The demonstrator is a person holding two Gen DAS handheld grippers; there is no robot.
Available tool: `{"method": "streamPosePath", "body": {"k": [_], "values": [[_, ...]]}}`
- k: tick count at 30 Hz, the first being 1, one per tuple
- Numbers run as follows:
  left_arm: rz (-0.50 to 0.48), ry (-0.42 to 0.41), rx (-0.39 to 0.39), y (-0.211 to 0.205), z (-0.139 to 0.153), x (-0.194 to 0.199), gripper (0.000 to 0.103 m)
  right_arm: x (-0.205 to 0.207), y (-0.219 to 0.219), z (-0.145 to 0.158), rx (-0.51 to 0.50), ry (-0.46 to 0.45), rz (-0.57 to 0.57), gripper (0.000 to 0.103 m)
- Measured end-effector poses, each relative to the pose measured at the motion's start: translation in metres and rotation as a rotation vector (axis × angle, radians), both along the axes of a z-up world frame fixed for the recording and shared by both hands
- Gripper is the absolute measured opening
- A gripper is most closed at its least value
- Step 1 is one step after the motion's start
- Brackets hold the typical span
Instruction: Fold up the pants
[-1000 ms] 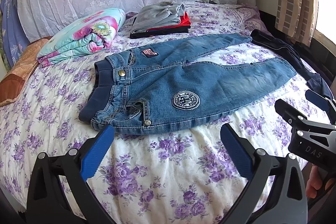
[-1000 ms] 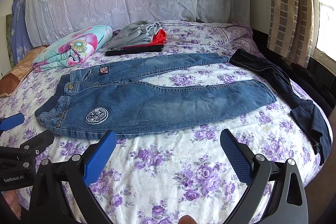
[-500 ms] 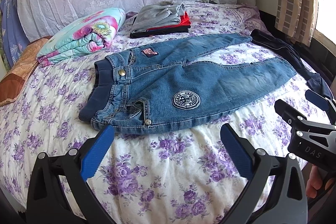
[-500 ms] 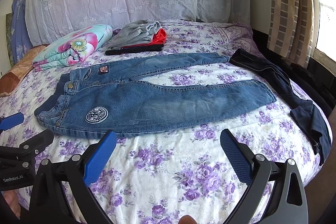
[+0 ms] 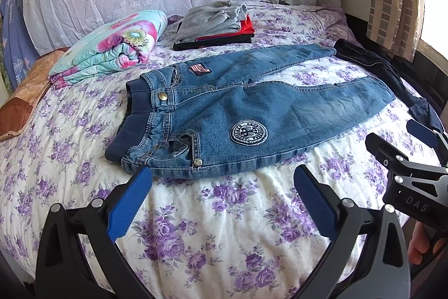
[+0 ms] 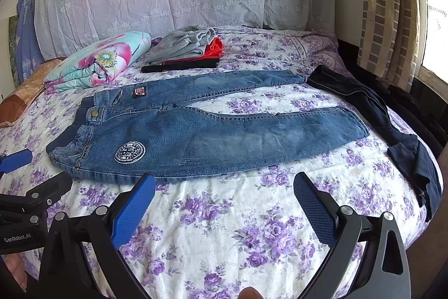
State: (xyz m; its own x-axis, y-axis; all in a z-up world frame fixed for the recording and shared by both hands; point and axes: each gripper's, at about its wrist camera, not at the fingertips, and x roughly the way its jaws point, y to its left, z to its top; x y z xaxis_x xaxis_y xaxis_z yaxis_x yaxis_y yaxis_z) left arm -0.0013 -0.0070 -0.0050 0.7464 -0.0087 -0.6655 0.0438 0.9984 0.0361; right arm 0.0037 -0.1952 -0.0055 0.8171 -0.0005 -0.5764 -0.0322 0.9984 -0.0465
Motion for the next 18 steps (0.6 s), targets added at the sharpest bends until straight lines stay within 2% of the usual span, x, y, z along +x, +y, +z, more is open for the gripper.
{"method": "streamPosePath", "body": {"k": [18], "values": [[-0.005,0.003,0.002,-0.0011,-0.0034,-0.0013,0.099,-0.0002,0.0018,-0.0013,-0.003,0.002,0.0,0.1]]}}
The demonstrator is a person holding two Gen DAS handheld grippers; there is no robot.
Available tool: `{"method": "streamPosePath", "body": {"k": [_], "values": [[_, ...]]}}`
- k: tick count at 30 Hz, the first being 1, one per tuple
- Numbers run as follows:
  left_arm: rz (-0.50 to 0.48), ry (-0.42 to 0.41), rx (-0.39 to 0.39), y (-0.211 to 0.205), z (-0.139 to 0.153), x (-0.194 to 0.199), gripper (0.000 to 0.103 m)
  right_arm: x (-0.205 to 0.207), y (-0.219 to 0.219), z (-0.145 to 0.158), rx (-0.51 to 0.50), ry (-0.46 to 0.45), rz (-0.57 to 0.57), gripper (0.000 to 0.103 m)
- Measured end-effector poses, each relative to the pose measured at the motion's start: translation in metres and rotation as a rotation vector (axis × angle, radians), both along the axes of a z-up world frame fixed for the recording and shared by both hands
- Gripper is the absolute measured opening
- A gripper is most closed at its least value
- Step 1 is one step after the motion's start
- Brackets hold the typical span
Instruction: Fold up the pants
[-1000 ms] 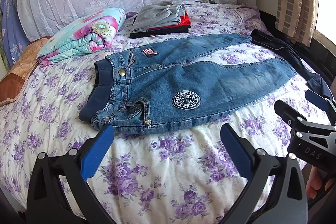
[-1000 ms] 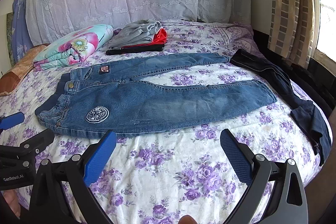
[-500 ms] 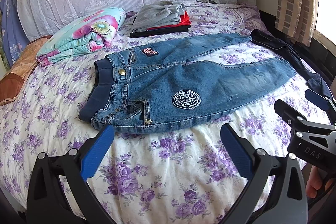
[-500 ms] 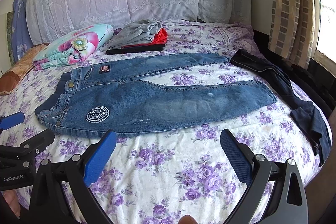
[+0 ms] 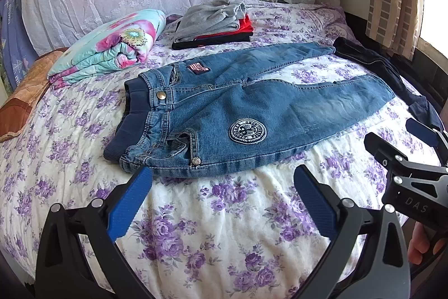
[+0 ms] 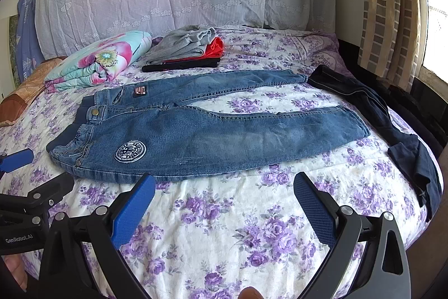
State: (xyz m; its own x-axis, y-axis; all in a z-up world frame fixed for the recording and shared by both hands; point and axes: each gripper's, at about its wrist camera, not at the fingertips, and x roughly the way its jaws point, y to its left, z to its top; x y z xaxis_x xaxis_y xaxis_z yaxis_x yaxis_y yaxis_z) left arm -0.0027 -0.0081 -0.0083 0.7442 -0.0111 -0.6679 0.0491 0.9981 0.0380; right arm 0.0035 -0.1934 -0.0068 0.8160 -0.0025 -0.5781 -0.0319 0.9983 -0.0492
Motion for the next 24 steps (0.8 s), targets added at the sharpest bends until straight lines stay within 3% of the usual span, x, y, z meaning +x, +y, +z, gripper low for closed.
{"method": "streamPosePath", "body": {"k": [12,19,24], "values": [[-0.022,0.011,-0.006,0.007,-0.005,0.002,0.099,0.002,0.008,-0.008,-0.013,0.01,0.032,0.1],[0.109,0.038,-0.04,0.082,-0.015,0.017,0.099,-0.001,0.044,-0.014,-0.07,-0.029,0.194,0.1],[0.146,0.048,-0.084,0.144,-0.013,0.035,0.099,-0.002,0.104,-0.026,-0.235,-0.064,0.388,0.1]]}}
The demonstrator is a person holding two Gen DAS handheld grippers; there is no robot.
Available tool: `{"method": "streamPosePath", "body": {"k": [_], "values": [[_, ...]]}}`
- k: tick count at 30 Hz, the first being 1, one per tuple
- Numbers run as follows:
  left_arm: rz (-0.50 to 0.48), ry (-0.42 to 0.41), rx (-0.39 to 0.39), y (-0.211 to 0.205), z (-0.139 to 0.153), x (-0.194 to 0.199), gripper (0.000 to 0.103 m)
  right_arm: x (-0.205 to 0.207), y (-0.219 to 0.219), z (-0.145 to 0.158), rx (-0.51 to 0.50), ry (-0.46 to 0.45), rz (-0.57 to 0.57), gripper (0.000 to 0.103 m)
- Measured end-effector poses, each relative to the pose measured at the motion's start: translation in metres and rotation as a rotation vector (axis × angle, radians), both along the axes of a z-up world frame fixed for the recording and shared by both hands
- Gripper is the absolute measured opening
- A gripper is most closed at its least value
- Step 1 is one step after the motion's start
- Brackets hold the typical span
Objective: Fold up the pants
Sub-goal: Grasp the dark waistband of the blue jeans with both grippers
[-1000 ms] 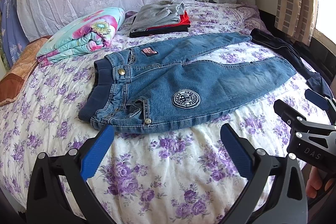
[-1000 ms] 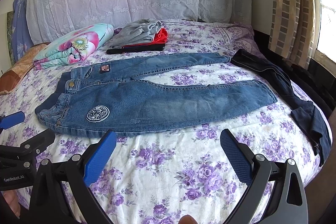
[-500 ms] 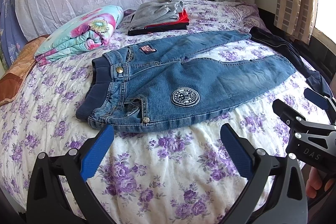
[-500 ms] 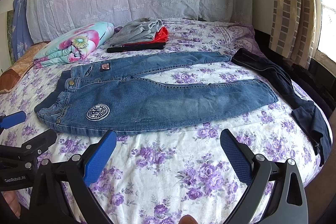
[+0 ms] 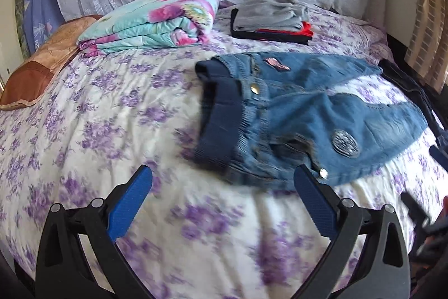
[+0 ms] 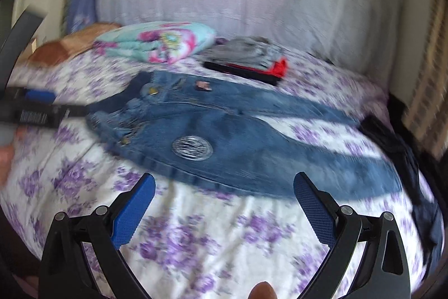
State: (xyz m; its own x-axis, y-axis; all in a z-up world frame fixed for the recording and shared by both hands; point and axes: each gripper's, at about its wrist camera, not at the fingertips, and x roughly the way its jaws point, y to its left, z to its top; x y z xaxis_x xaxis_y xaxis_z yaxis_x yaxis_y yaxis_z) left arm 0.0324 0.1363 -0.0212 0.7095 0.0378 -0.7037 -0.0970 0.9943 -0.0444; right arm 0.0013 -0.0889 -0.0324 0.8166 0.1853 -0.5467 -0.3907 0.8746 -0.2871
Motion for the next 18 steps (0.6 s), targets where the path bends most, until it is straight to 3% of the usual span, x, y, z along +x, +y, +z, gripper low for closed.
{"method": "streamPosePath", "body": {"k": [4,8,15,17,18], "values": [[-0.051,0.022,-0.048,0.03,0.004,0.031,0.099,0.004,0.053,-0.018,-0.108,0.014,0.152,0.1],[-0.126,0.071,-0.09,0.045,0.003,0.08,0.096,0.019,0.089,-0.034,-0.224,0.006,0.175,0.1],[-0.206,0.238,-0.255,0.064,-0.029,0.169,0.079,0.048,0.115,-0.052,-0.287,0.022,0.179,0.1],[-0.213,0.299,-0.323,0.067,-0.046,0.191,0.078,0.055,0.12,-0.056,-0.311,0.01,0.174,0.095],[-0.218,0.296,-0.334,0.068,-0.048,0.197,0.078,0.058,0.122,-0.057,-0.319,0.009,0.177,0.087]]}}
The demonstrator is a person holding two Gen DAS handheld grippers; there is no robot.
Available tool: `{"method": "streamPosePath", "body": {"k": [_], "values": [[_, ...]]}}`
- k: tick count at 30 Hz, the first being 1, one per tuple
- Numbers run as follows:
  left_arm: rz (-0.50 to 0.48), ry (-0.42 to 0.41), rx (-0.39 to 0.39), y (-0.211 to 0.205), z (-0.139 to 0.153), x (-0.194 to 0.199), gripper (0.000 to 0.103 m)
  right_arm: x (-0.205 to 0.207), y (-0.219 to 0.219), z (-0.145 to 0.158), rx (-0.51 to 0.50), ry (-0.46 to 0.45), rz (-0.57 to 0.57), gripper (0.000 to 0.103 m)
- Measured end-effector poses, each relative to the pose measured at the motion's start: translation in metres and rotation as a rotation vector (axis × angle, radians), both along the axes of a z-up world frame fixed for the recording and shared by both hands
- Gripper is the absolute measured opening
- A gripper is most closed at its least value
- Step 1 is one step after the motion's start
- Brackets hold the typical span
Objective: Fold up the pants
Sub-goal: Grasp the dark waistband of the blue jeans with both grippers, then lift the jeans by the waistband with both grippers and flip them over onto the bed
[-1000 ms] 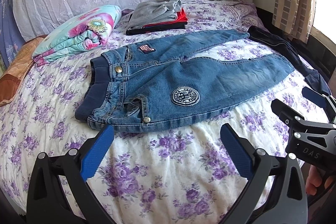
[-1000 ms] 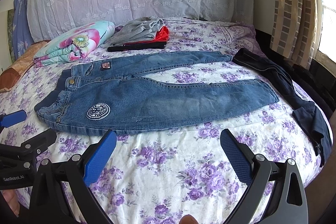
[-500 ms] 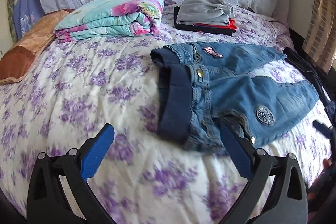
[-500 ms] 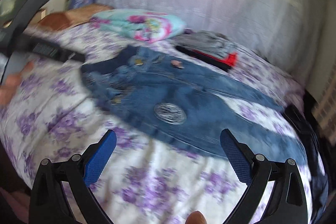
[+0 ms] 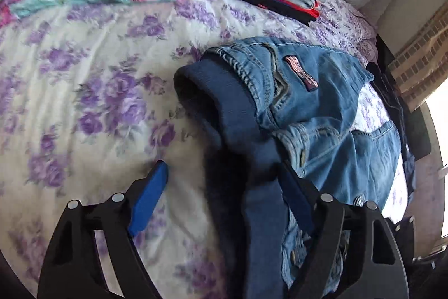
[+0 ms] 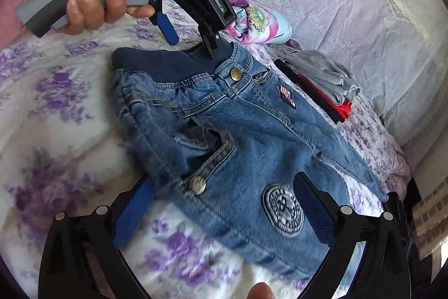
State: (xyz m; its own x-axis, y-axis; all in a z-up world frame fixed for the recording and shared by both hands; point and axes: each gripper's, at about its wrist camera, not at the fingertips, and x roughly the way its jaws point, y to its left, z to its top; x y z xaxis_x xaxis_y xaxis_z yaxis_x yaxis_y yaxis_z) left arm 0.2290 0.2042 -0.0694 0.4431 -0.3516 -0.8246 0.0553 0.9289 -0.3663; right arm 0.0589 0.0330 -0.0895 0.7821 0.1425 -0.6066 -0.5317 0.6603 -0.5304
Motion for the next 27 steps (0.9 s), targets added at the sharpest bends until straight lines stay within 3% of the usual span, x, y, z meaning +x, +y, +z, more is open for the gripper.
{"method": "streamPosePath", "body": {"k": [2,4,5,6,7,9,15,20,27], "values": [[-0.017,-0.025,-0.01,-0.001,0.001,0.012,0.078,0.004,0.003,-0.001,0.001,0.013,0.018,0.079],[-0.048,-0.033,-0.016,-0.004,0.0,0.021,0.076,0.005,0.006,-0.003,-0.007,0.028,0.041,0.053],[-0.06,-0.037,-0.011,-0.005,0.0,0.024,0.073,0.004,0.008,-0.004,-0.018,0.024,0.047,0.047],[-0.08,-0.047,0.0,-0.008,0.0,0.026,0.061,0.003,0.009,-0.005,-0.036,0.005,0.043,0.034],[-0.101,-0.046,-0.014,-0.01,0.002,0.028,0.039,0.001,0.011,-0.005,-0.045,-0.007,0.044,0.028],[-0.109,-0.036,-0.061,-0.009,0.002,0.031,0.022,-0.002,0.012,-0.001,-0.055,-0.024,0.046,0.022],[-0.093,-0.11,-0.071,-0.004,0.019,0.015,0.013,-0.012,0.016,0.025,-0.055,-0.069,0.015,0.018],[-0.065,-0.238,-0.038,0.017,0.054,-0.026,0.01,-0.044,0.028,0.051,-0.009,-0.079,0.089,0.018],[0.085,-0.277,-0.028,0.076,0.05,-0.095,0.011,-0.085,0.07,0.036,0.026,-0.02,0.254,0.018]]}}
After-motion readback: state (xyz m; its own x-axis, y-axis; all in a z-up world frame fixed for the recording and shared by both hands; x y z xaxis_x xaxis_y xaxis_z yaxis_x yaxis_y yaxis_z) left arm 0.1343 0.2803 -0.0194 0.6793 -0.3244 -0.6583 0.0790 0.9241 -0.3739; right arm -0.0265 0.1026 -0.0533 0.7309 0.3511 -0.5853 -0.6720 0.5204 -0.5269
